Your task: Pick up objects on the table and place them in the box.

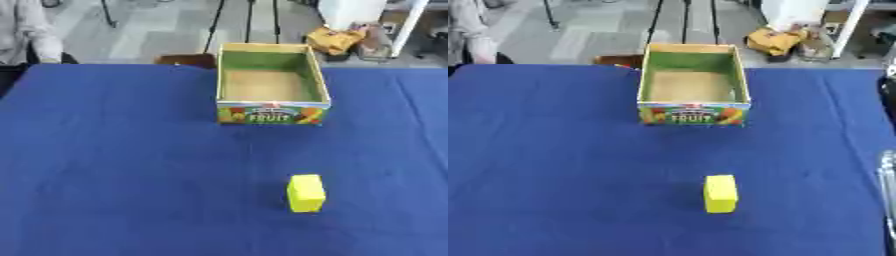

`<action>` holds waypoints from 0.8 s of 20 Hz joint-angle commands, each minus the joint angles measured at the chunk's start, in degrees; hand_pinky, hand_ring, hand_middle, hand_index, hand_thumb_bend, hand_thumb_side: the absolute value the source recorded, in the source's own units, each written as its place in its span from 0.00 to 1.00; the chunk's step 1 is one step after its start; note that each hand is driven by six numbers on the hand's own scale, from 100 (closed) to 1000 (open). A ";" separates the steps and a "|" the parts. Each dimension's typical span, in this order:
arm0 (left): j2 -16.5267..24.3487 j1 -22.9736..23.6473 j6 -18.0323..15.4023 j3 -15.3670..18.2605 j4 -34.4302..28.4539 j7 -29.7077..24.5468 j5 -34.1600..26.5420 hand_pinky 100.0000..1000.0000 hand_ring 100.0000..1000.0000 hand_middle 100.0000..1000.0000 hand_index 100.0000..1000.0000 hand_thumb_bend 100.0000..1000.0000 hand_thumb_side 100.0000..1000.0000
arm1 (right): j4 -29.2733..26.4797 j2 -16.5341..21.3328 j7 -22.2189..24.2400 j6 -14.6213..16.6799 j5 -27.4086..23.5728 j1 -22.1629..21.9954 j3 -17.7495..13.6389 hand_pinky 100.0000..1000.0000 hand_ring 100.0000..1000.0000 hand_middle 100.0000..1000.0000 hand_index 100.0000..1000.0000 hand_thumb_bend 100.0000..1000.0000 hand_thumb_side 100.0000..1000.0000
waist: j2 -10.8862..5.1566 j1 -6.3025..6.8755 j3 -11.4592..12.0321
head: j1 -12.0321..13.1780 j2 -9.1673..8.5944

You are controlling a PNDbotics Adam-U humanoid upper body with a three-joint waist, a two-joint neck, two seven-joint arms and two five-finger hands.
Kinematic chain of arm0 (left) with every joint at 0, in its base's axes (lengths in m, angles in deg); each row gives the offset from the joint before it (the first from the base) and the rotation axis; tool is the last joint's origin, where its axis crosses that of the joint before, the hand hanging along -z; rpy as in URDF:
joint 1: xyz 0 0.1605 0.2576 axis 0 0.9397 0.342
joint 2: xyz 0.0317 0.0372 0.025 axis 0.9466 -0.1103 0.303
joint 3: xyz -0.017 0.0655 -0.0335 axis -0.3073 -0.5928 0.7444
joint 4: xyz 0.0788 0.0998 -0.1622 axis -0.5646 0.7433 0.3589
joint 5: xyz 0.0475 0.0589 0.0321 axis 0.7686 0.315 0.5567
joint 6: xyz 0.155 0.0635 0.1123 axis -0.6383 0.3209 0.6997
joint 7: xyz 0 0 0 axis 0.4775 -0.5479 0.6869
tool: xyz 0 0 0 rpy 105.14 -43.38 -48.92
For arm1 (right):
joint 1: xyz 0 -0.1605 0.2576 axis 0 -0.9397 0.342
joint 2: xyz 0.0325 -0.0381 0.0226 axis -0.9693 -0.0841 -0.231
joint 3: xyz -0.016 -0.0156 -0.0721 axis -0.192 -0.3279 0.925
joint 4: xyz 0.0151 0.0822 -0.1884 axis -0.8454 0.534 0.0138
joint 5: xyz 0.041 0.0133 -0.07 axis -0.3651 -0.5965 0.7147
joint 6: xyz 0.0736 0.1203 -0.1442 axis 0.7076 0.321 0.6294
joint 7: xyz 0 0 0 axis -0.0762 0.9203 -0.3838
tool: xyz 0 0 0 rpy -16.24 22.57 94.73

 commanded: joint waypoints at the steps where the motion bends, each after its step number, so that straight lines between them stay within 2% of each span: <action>1: 0.99 -0.54 0.05 0.55 -1.05 0.23 0.07 0.53 0.71 0.82 0.94 0.00 0.99 | -1.15 1.59 0.03 -0.11 -0.15 0.84 -0.20 0.69 0.61 0.55 0.68 0.00 0.34 | -0.87 0.03 -0.09 | -0.30 -0.52; 4: 1.02 -0.55 0.10 0.48 -1.05 0.22 0.07 0.53 0.71 0.82 0.94 0.00 1.00 | -1.15 4.90 1.28 -2.14 -0.04 1.71 0.58 0.72 0.65 0.56 0.71 0.00 0.39 | -0.90 -0.05 -0.07 | -0.62 -0.51; 7: 1.06 -0.44 0.19 0.39 -1.05 0.18 0.07 0.53 0.71 0.82 0.94 0.00 1.00 | -1.15 9.88 5.54 -8.26 0.46 3.40 2.18 0.75 0.69 0.59 0.75 0.00 0.52 | -1.04 -0.16 0.07 | -1.14 -0.39; 10: 0.98 -0.31 0.28 0.30 -1.05 0.12 0.01 0.53 0.71 0.82 0.94 0.00 1.00 | -1.15 15.18 12.93 -15.40 2.06 5.90 4.37 0.76 0.72 0.62 0.77 0.00 0.62 | -1.24 -0.10 0.26 | -1.36 -0.41; 12: 0.97 -0.26 0.31 0.21 -1.05 0.04 -0.04 0.53 0.71 0.82 0.94 0.00 1.00 | -1.13 18.42 18.47 -18.96 3.52 7.61 6.00 0.77 0.75 0.65 0.79 0.00 0.69 | -1.34 -0.03 0.30 | -1.43 -0.39; 16: 1.00 -0.17 0.35 0.04 -1.05 -0.15 -0.16 0.53 0.71 0.82 0.94 0.00 1.00 | -0.10 24.23 29.92 -23.78 6.11 10.90 9.59 0.77 0.77 0.69 0.82 0.00 0.80 | -1.50 -0.11 0.47 | -1.70 -0.30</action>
